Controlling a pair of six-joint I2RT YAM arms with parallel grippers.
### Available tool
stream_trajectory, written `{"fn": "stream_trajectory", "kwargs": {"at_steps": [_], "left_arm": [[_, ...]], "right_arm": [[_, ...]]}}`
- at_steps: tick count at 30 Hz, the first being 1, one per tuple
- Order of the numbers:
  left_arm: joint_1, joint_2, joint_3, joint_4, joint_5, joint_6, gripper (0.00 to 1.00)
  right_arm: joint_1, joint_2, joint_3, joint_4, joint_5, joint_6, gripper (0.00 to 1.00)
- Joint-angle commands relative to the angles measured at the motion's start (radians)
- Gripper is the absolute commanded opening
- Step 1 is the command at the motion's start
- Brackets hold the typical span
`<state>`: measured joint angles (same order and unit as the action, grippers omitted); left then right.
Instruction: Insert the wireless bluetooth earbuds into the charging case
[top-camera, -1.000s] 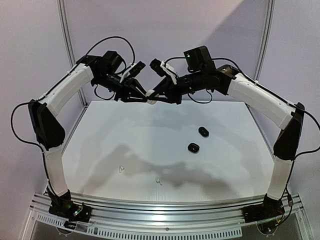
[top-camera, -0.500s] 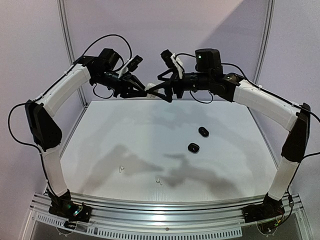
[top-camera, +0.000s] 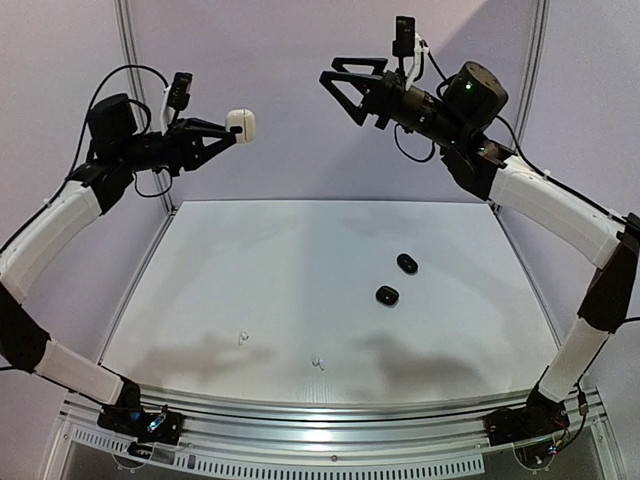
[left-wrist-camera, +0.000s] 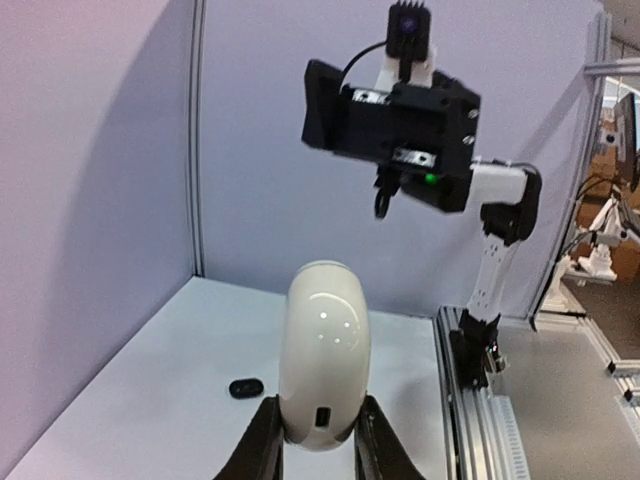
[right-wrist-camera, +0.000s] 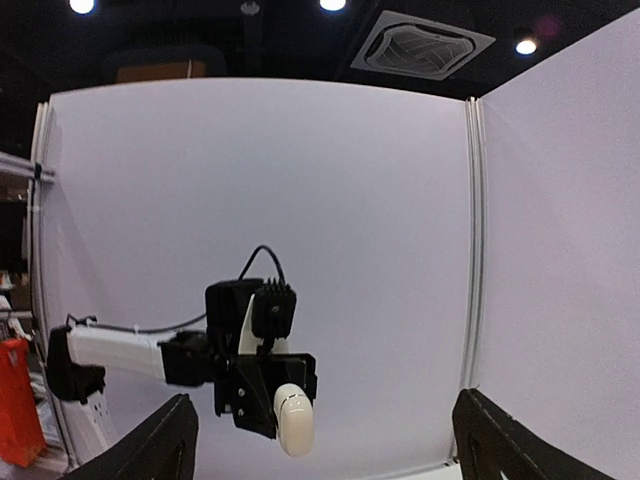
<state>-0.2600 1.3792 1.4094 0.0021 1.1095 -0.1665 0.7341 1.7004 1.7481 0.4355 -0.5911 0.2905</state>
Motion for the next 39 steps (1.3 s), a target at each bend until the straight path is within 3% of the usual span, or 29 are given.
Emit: {"fn": "stream_trajectory", "kwargs": {"at_steps": [1,6,12,16,23,34,39], "left_arm": [[-0.011,-0.055,-0.168,0.496,-0.108,-0.325,0.00],[-0.041,-0.085,-0.292,0.710,-0.196,-0.404,0.00],[-0.064,-0.075,-0.320,0.802,-0.211,-0.438,0.00],[-0.066,-0.064,-0.327,0.840,-0.200,-0.455,0.00],[-0.068,-0.050,-0.342,0.868,-0.187,-0.495,0.00],[-0.086,-0.029,-0.336,0.903,-0.171,-0.499,0.00],[-0.093,-0.025,-0.339,0.902,-0.175,-0.504,0.00]], "right_arm": [[0.021,0.124,0.051,0.225,0.015,0.286,0.87],[0.071,0.232,0.128,0.229,0.015,0.328,0.87],[0.131,0.296,0.187,0.166,0.028,0.269,0.89],[0.152,0.324,0.205,0.106,0.037,0.222,0.85],[0.155,0.361,0.258,0.091,-0.007,0.248,0.60],[0.158,0.405,0.311,0.032,-0.027,0.240,0.50],[0.158,0.412,0.327,0.032,-0.046,0.235,0.33]]}}
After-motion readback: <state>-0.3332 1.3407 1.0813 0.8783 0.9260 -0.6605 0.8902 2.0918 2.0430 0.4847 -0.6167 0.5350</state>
